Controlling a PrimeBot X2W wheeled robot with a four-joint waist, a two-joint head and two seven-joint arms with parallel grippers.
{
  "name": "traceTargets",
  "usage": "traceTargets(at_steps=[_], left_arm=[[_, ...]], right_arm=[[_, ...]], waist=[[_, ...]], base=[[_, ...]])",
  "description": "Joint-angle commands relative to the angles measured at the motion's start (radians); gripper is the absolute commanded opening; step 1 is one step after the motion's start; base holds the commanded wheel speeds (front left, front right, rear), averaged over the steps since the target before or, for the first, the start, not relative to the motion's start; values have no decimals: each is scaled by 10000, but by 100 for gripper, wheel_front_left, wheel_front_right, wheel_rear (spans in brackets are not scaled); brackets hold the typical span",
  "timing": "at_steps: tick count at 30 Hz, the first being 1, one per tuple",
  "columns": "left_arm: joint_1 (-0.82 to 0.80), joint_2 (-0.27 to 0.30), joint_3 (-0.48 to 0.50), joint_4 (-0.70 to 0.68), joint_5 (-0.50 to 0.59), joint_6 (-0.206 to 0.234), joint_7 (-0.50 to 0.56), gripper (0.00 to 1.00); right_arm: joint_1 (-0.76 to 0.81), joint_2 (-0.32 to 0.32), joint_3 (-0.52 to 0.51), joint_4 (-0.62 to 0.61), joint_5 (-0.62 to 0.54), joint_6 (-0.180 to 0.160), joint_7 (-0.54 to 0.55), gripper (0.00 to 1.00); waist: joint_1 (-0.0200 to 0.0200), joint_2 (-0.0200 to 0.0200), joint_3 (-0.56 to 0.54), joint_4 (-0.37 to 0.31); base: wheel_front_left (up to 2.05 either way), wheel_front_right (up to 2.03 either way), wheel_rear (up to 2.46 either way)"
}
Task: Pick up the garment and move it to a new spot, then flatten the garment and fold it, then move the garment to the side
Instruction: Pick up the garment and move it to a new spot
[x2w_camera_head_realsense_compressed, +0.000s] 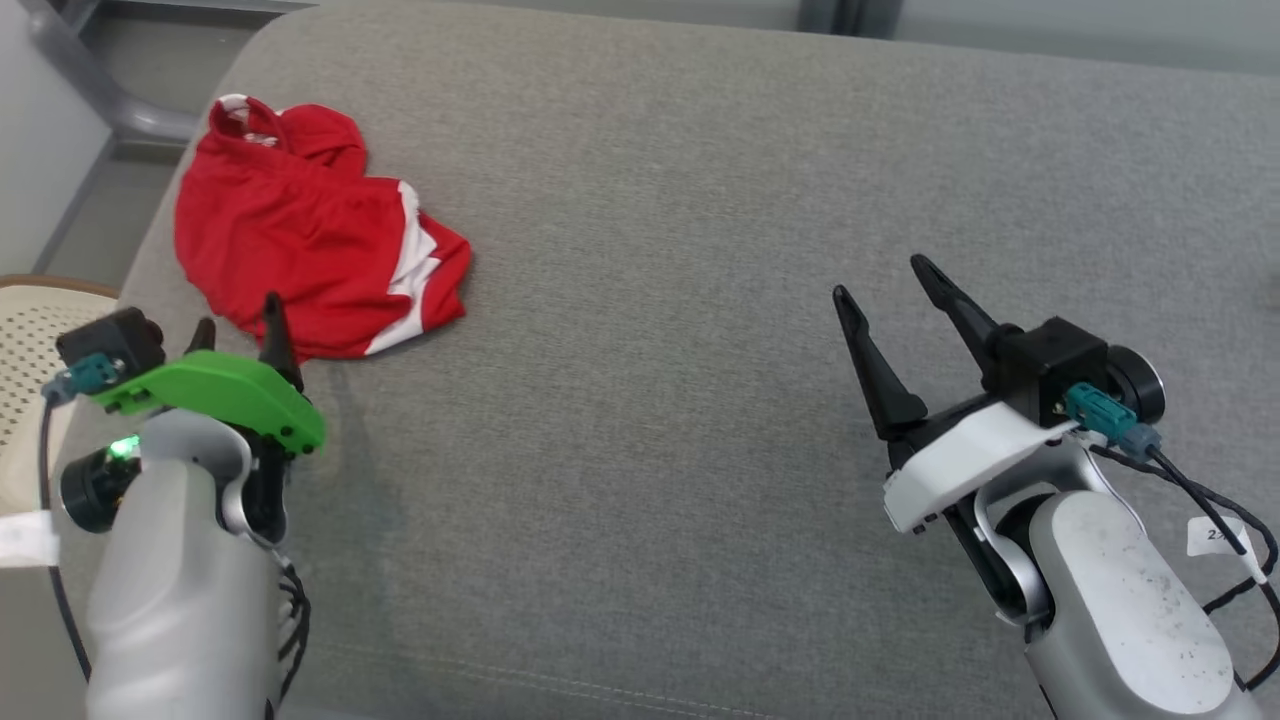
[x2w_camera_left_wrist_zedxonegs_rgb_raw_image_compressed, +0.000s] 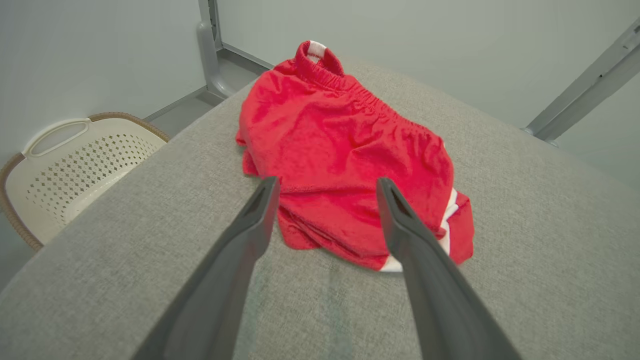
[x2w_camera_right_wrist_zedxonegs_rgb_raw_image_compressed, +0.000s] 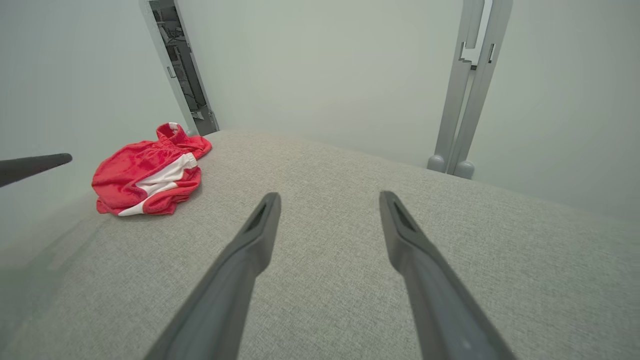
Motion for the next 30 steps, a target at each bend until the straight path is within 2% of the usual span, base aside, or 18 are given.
traceTargets(at_steps=[1, 9, 16, 17, 18, 19, 30], left_arm=[[-479, 229, 120, 233, -92, 93, 142, 100], [-1862, 1039, 497, 1588, -443, 623, 1118, 100], [-2296, 1454, 427, 2373, -376, 1028, 2310, 100], [-2322, 1461, 447, 2382, -446, 1031, 2368, 80], [-2339, 1483, 417, 2378, -449, 981, 2433, 36], [-2357, 1522, 397, 2385, -460, 915, 2487, 0], [-2215, 1874, 319, 1642, -614, 484, 2493, 0]], right_arm=[[-243, -59, 117, -285, 68, -13, 80, 100], [-684, -396, 753, -1169, 126, -13, 490, 100], [-683, -366, 657, -1330, 180, -13, 349, 100], [-637, -349, 595, -1341, 201, -13, 292, 100], [-603, -319, 540, -1338, 205, -13, 256, 100], [-556, -276, 479, -1327, 189, -13, 199, 100], [-83, 210, 43, -311, 222, -13, -553, 100]], waist=[[0, 0, 1098, -1116], [0, 0, 2173, -2184], [0, 0, 2437, -2594], [0, 0, 2436, -2620], [0, 0, 2428, -2637], [0, 0, 2401, -2650], [0, 0, 1321, -2604]], base=[[0, 0, 0], [0, 0, 0], [0, 0, 0], [0, 0, 0], [0, 0, 0], [0, 0, 0], [0, 0, 0]])
